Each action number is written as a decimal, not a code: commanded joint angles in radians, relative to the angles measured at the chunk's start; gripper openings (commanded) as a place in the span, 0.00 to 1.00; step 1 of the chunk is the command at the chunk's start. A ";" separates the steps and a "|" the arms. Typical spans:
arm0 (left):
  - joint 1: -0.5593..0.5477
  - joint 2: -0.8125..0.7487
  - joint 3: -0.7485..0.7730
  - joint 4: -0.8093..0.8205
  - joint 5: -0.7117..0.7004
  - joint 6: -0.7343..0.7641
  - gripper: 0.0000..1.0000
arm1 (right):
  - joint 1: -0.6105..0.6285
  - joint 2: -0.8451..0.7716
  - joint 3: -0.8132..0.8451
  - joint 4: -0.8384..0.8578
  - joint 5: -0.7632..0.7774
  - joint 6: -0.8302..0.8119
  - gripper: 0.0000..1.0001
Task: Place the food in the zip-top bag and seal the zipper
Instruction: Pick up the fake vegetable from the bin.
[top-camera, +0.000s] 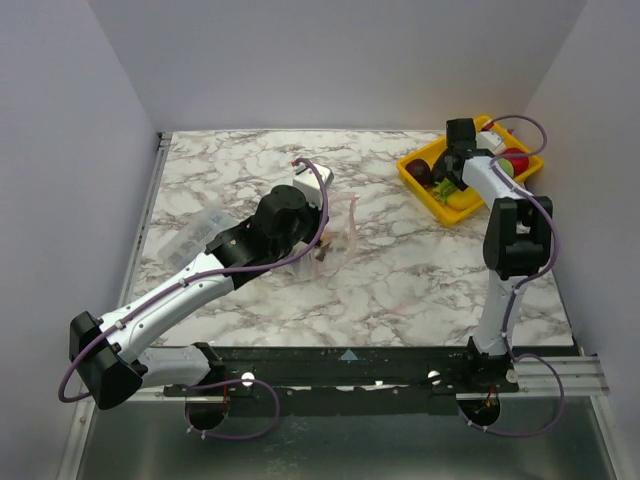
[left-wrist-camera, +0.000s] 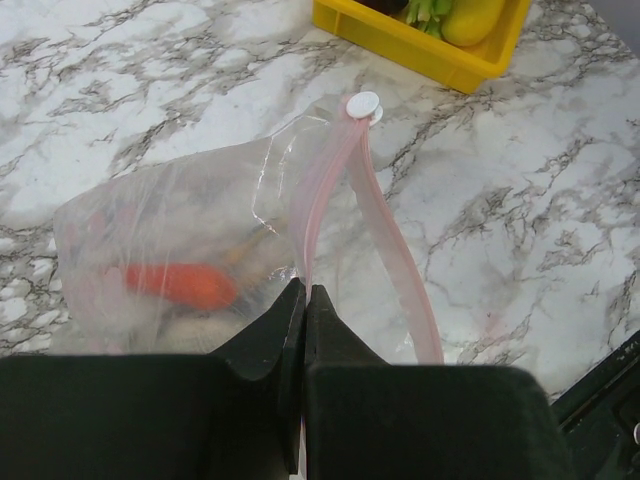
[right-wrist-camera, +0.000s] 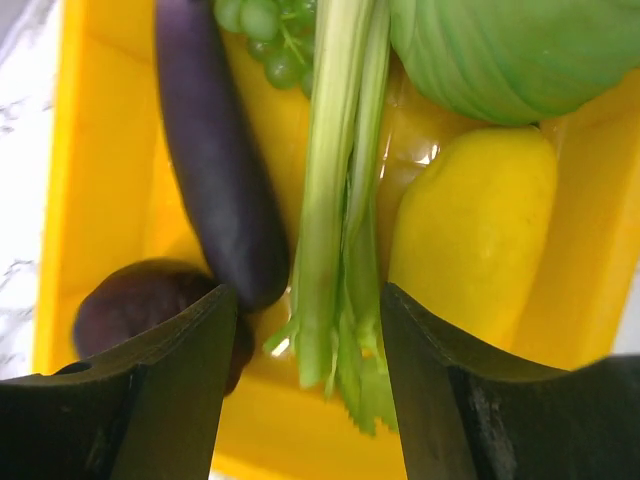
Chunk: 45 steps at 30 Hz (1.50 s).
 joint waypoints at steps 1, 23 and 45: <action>-0.007 -0.010 0.035 -0.003 0.032 -0.012 0.00 | -0.032 0.114 0.082 0.004 0.028 0.013 0.62; -0.007 0.011 0.046 -0.013 0.052 -0.024 0.00 | -0.091 0.063 0.088 -0.028 -0.120 0.058 0.19; -0.007 0.002 0.047 -0.013 0.030 -0.009 0.00 | -0.081 -0.585 -0.442 0.076 -0.797 -0.187 0.00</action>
